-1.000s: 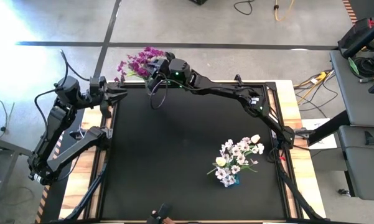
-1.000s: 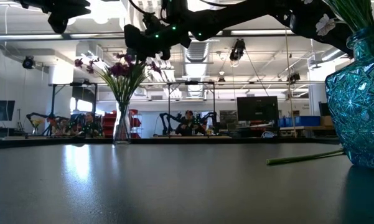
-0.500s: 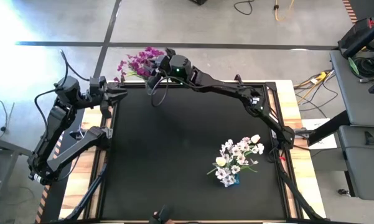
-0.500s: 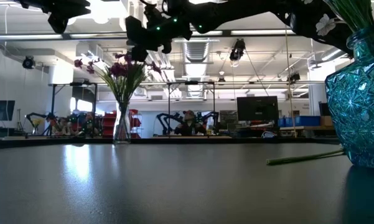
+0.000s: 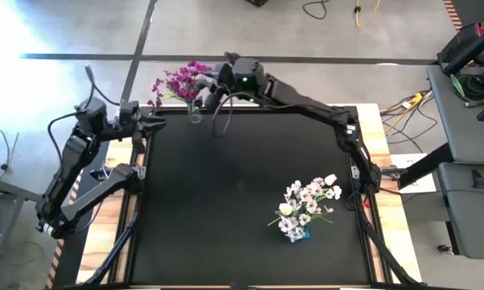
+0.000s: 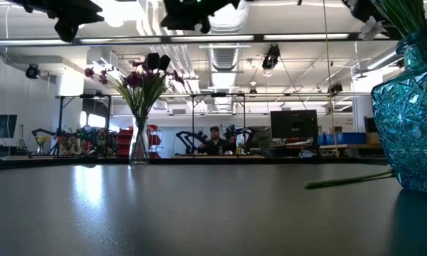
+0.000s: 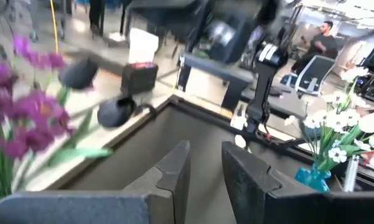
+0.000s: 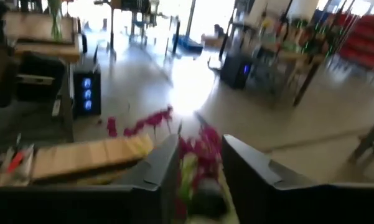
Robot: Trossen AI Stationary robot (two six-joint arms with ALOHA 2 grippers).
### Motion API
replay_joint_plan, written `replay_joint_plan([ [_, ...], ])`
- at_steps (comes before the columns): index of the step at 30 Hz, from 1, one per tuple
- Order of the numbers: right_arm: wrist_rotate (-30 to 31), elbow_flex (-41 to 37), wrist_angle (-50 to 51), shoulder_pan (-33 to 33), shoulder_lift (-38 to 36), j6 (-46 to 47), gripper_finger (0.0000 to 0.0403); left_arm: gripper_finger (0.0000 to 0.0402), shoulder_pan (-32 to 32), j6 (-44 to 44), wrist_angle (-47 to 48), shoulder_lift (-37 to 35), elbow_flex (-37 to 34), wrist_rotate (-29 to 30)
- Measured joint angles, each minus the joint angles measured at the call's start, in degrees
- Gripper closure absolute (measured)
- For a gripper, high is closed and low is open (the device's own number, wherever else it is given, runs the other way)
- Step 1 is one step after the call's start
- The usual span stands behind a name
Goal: Sort flowers into vase by color
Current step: Put the white tulip into the blue vase
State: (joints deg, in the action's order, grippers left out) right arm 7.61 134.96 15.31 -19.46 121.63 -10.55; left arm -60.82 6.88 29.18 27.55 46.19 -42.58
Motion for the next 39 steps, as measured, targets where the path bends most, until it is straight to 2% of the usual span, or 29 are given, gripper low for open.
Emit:
replay_joint_plan([
  [5, 0.1, 0.0, 19.3, 0.7, -6.9, 2.8, 0.0366, 0.0326, 0.7, -1.1, 4.9, 2.1, -0.5, 0.0],
  [7, 0.4, 0.0, 26.8, 1.3, -10.0, 4.2, 0.0386, 0.0332, 1.4, -2.0, 5.3, 2.9, -1.3, 0.0],
  [14, 4.8, -0.1, 46.2, 4.3, -18.3, 12.9, 0.0390, 0.0395, 6.0, -3.8, 3.7, 6.3, -3.7, 0.3],
  [19, 7.4, -2.0, 54.6, 7.3, -19.4, 17.2, 0.0391, 0.0398, 10.7, -3.7, -1.6, 8.7, -5.4, 3.2],
  [24, 6.6, -10.8, 53.9, 9.4, -20.6, 20.0, 0.0393, 0.0401, 16.4, -2.5, -6.0, 12.2, -5.9, 6.5],
  [28, 5.1, -23.5, 46.9, 10.0, -24.1, 21.4, 0.0394, 0.0401, 20.8, -1.4, -9.2, 14.3, -5.6, 9.9],
  [34, 3.7, -46.3, 32.3, 9.7, -37.9, 27.3, 0.0394, 0.0401, 25.5, 0.8, -10.0, 16.7, -3.8, 16.5],
  [39, 3.9, -62.3, 29.3, 10.1, -50.6, 41.0, 0.0394, 0.0401, 26.8, 2.7, -9.8, 18.6, -1.9, 19.8],
])
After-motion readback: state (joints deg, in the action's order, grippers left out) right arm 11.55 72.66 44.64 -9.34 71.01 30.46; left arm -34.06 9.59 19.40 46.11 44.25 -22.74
